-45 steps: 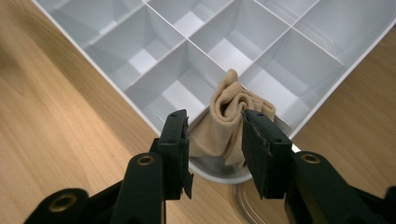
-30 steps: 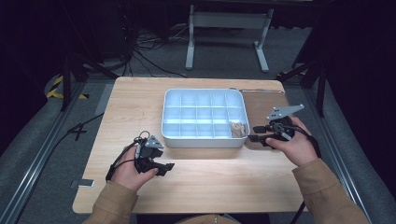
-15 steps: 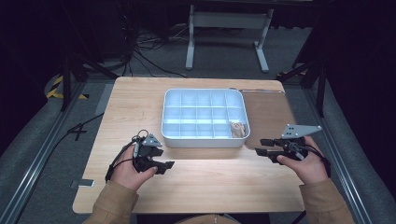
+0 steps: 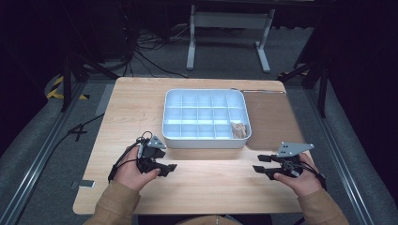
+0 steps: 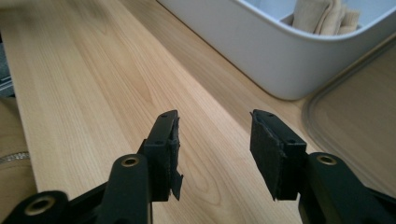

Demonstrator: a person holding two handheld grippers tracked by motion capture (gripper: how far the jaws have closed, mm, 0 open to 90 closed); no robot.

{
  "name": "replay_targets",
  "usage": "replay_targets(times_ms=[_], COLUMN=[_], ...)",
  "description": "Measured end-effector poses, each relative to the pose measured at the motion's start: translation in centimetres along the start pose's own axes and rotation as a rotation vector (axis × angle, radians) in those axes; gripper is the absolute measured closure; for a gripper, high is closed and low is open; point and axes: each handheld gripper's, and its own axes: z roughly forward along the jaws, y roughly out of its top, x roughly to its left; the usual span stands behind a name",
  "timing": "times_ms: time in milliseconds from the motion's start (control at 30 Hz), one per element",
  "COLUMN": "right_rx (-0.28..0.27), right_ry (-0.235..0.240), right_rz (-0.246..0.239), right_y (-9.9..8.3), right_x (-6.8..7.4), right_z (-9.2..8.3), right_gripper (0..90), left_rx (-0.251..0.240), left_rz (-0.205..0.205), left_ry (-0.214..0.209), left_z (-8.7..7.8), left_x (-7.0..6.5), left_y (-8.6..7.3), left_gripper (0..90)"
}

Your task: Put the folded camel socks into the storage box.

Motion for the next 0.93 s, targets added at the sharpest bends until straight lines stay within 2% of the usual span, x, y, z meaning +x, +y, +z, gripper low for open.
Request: replay_targets(times_ms=[100, 133, 267, 400, 500, 567, 700, 767, 933], right_rx=[0.035, 0.065, 0.086, 0.091, 0.073, 0.063, 0.070, 0.067, 0.053], right_ry=[-0.002, -0.010, -0.033, -0.042, -0.045, -0.038, -0.044, -0.047, -0.059], right_rz=[-0.001, -0.003, 0.013, 0.006, -0.004, 0.013, 0.006, -0.001, 0.003], right_y=[-0.9, -1.3, -2.2, -2.9, -3.4, -3.8, -4.1, -4.1, -4.2], right_x=[-0.1, -0.2, -0.5, -0.4, -0.2, 0.0, 0.2, 0.2, 0.1], right_z=[0.9, 1.3, 2.0, 2.6, 2.8, 2.9, 3.3, 3.4, 3.4], right_gripper=[51.1, 51.1, 50.3, 49.2, 48.6, 47.8, 46.0, 44.9, 44.2], left_rx=[0.025, 0.038, 0.041, 0.046, 0.045, 0.052, 0.051, 0.059, 0.063], left_rz=[0.006, 0.010, -0.001, 0.001, -0.001, 0.003, -0.002, 0.000, -0.011], left_ry=[0.011, 0.004, 0.004, 0.002, 0.007, 0.003, 0.002, 0.021, 0.025], left_z=[0.5, 0.5, 0.7, 0.8, 0.9, 1.0, 1.2, 1.2, 1.3], left_x=[0.2, 0.3, 0.5, 0.6, 0.6, 0.7, 1.1, 1.4, 2.3], left_y=[-0.2, -0.3, -0.4, -0.4, -0.5, -0.6, -0.8, -1.1, -1.6], left_gripper=[32.9, 32.7, 32.7, 32.7, 32.6, 32.4, 31.8, 31.5, 31.4])
